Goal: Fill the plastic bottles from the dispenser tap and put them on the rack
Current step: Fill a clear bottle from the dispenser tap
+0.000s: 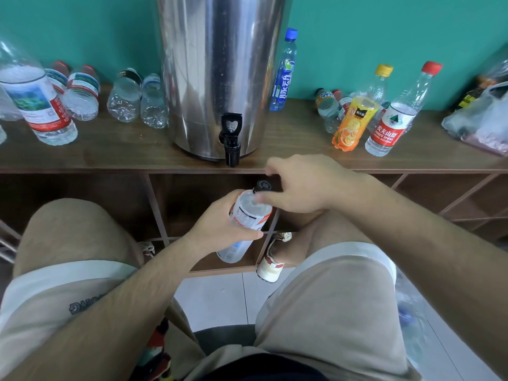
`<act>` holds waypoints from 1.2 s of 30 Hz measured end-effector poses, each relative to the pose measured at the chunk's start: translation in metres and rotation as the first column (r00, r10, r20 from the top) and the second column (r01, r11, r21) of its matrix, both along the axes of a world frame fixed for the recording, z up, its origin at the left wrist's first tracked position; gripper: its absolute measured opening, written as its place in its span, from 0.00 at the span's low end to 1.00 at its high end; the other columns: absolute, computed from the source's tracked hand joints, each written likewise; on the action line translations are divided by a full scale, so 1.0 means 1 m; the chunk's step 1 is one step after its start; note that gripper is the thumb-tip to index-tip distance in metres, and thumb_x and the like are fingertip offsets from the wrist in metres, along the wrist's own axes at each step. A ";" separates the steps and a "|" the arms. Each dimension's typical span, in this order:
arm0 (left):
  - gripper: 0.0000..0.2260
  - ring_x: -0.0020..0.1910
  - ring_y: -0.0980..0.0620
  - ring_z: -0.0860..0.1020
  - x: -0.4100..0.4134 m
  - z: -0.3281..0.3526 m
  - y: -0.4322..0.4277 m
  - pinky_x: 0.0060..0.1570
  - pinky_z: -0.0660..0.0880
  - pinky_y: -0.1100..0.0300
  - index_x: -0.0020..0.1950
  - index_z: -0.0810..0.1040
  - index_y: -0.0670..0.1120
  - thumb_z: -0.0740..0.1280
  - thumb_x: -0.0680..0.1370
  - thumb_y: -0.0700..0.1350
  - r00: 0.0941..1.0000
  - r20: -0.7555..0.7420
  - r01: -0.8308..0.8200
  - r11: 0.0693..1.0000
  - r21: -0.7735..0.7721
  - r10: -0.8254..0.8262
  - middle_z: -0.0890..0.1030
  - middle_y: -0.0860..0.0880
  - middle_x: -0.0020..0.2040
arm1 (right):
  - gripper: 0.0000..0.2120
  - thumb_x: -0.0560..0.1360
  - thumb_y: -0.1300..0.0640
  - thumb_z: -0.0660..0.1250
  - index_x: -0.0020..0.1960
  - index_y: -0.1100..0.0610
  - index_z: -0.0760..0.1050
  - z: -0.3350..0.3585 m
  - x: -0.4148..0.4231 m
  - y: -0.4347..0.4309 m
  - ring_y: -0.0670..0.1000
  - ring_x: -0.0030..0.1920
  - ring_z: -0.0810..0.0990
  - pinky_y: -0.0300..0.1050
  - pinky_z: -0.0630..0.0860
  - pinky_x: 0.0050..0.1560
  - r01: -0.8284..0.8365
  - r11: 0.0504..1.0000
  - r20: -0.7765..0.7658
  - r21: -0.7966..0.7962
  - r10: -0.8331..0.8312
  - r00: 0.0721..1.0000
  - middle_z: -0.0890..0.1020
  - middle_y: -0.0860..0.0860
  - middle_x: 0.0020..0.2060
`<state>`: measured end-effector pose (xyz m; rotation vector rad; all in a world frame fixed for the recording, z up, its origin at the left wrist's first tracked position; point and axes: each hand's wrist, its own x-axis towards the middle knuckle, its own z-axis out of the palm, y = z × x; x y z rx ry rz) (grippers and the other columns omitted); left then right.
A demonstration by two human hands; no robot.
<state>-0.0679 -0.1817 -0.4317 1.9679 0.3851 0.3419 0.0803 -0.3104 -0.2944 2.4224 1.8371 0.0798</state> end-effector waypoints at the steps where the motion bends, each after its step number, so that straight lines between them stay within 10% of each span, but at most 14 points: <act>1: 0.32 0.58 0.73 0.76 0.000 0.000 0.000 0.43 0.73 0.79 0.60 0.72 0.71 0.84 0.66 0.49 1.000 0.004 -0.001 1.000 -0.006 0.001 0.79 0.72 0.56 | 0.22 0.80 0.32 0.60 0.59 0.50 0.74 0.000 -0.001 0.000 0.55 0.44 0.79 0.47 0.66 0.36 -0.032 0.999 -0.064 -0.033 0.029 0.997 0.76 0.44 0.40; 6: 0.31 0.57 0.70 0.77 0.001 0.000 -0.001 0.44 0.75 0.74 0.60 0.73 0.70 0.84 0.65 0.50 1.000 0.011 0.007 1.000 -0.027 -0.007 0.80 0.69 0.57 | 0.40 0.76 0.26 0.36 0.36 0.54 0.73 -0.005 -0.008 0.003 0.50 0.30 0.68 0.45 0.56 0.31 -0.033 0.997 0.188 0.069 0.020 0.982 0.73 0.48 0.30; 11: 0.31 0.57 0.68 0.79 0.000 0.001 0.002 0.43 0.75 0.76 0.59 0.74 0.70 0.84 0.65 0.50 0.999 0.031 -0.008 0.998 -0.058 0.009 0.82 0.66 0.56 | 0.18 0.82 0.35 0.59 0.56 0.50 0.69 -0.007 -0.003 0.000 0.55 0.42 0.76 0.47 0.62 0.34 -0.116 0.992 -0.105 0.041 0.120 0.987 0.76 0.45 0.39; 16: 0.30 0.58 0.69 0.77 0.000 0.001 0.005 0.48 0.76 0.69 0.61 0.73 0.67 0.84 0.66 0.50 1.000 -0.001 -0.027 0.999 -0.036 0.027 0.79 0.69 0.56 | 0.35 0.77 0.26 0.36 0.42 0.51 0.70 -0.013 -0.003 0.002 0.57 0.40 0.78 0.45 0.55 0.31 -0.130 0.980 0.224 0.148 0.095 0.970 0.77 0.48 0.34; 22: 0.30 0.57 0.63 0.81 -0.003 0.007 0.002 0.49 0.78 0.66 0.61 0.75 0.64 0.84 0.65 0.48 0.996 -0.032 0.080 0.996 -0.033 -0.081 0.83 0.63 0.56 | 0.30 0.85 0.41 0.46 0.44 0.57 0.79 -0.016 -0.005 0.008 0.57 0.46 0.77 0.50 0.68 0.35 -0.453 0.886 0.293 0.100 0.409 0.864 0.80 0.53 0.39; 29: 0.30 0.52 0.62 0.80 0.003 0.002 -0.019 0.49 0.74 0.65 0.62 0.75 0.63 0.82 0.63 0.58 0.955 -0.002 -0.289 0.935 0.206 0.296 0.81 0.63 0.54 | 0.22 0.83 0.49 0.51 0.32 0.55 0.66 -0.024 -0.024 0.035 0.55 0.36 0.69 0.44 0.58 0.33 0.389 0.919 0.078 0.062 -0.393 0.916 0.67 0.52 0.32; 34: 0.29 0.54 0.65 0.81 0.002 0.016 -0.013 0.58 0.81 0.54 0.62 0.77 0.60 0.85 0.65 0.52 0.990 0.003 -0.139 0.990 -0.001 0.139 0.83 0.64 0.54 | 0.24 0.84 0.46 0.51 0.33 0.55 0.67 -0.015 -0.017 0.024 0.53 0.42 0.67 0.46 0.57 0.36 -0.020 0.978 0.239 0.208 -0.031 0.971 0.70 0.50 0.30; 36: 0.30 0.54 0.63 0.81 0.003 0.019 -0.023 0.57 0.81 0.54 0.62 0.76 0.60 0.84 0.64 0.57 0.983 -0.024 -0.177 0.978 0.110 0.181 0.83 0.63 0.54 | 0.25 0.84 0.47 0.51 0.32 0.58 0.66 -0.012 -0.014 0.023 0.55 0.36 0.68 0.45 0.56 0.34 0.150 0.973 0.181 0.175 -0.182 0.967 0.69 0.51 0.30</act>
